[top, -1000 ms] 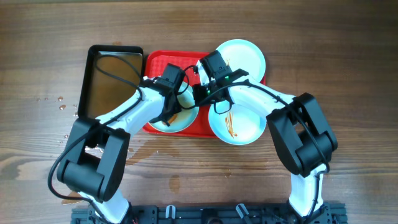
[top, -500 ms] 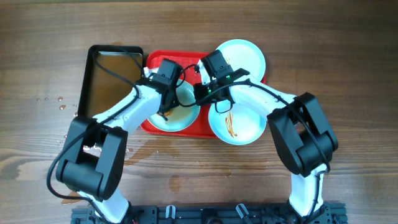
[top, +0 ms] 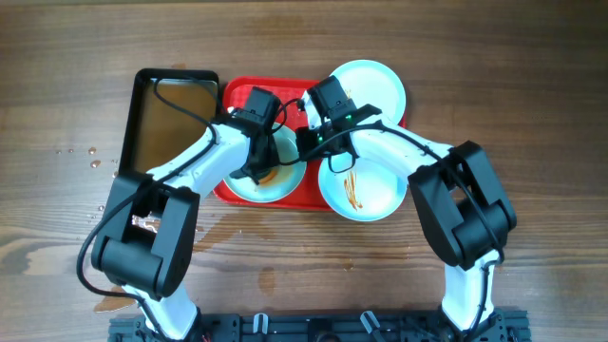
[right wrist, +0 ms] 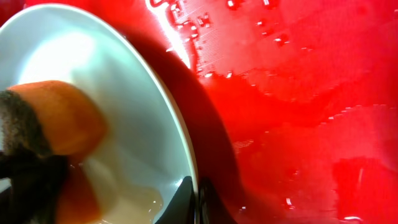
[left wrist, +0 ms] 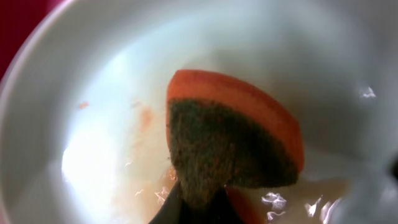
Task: Clean dirty plates on tray and stack at the side
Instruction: 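Keep scrubbing the left white plate with the sponge in the left gripper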
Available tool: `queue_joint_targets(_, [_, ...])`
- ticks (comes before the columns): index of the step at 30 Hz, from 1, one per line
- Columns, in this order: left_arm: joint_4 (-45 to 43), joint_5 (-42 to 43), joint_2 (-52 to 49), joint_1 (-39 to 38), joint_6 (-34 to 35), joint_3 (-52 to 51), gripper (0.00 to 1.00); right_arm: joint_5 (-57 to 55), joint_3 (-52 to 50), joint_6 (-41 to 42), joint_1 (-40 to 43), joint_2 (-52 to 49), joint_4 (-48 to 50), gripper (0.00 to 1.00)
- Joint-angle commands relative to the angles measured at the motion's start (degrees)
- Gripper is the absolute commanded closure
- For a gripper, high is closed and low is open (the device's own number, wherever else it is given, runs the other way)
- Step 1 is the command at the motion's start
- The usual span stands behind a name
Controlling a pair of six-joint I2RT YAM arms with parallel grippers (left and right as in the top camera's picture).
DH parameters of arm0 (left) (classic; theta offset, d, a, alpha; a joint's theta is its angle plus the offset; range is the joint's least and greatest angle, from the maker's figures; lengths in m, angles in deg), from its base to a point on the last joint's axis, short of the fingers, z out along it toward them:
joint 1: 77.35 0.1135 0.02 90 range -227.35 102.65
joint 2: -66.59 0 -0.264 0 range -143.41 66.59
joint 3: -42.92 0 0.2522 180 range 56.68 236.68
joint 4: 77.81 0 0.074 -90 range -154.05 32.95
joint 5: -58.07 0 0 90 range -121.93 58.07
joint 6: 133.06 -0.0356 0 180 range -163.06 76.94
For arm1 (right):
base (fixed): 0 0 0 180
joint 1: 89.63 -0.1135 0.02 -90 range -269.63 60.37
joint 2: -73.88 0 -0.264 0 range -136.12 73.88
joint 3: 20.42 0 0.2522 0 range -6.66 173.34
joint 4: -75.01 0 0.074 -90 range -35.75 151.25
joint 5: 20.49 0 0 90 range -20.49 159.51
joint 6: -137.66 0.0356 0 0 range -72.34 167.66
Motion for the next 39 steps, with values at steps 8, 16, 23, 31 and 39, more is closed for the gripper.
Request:
queue_joint_targets(8, [6.75, -23.52, -1.44, 0.39, -0.66, -1.64, 0.96, -0.79, -0.35, 0.13, 0.11, -1.49, -0.31, 0.96])
queue_joint_targets(16, [0.35, -6.23, -0.81, 0.33, -0.44, -1.42, 0.96, -0.79, -0.35, 0.13, 0.11, -1.49, -0.09, 0.96])
queue_joint_targets(23, [-13.00, 13.94, -0.87, 0.17, 1.09, -1.44, 0.96, -0.79, -0.35, 0.11, 0.11, -1.49, -0.31, 0.96])
queue_joint_targets(31, [-12.98, 10.88, -2.16, 0.24, 1.01, -3.26, 0.96, -0.79, -0.35, 0.11, 0.11, -1.49, -0.24, 0.96])
queue_joint_targets(39, [-3.43, -16.28, -2.25, 1.11, 1.01, -3.93, 0.96, -0.79, -0.35, 0.11, 0.11, -1.49, -0.35, 0.96])
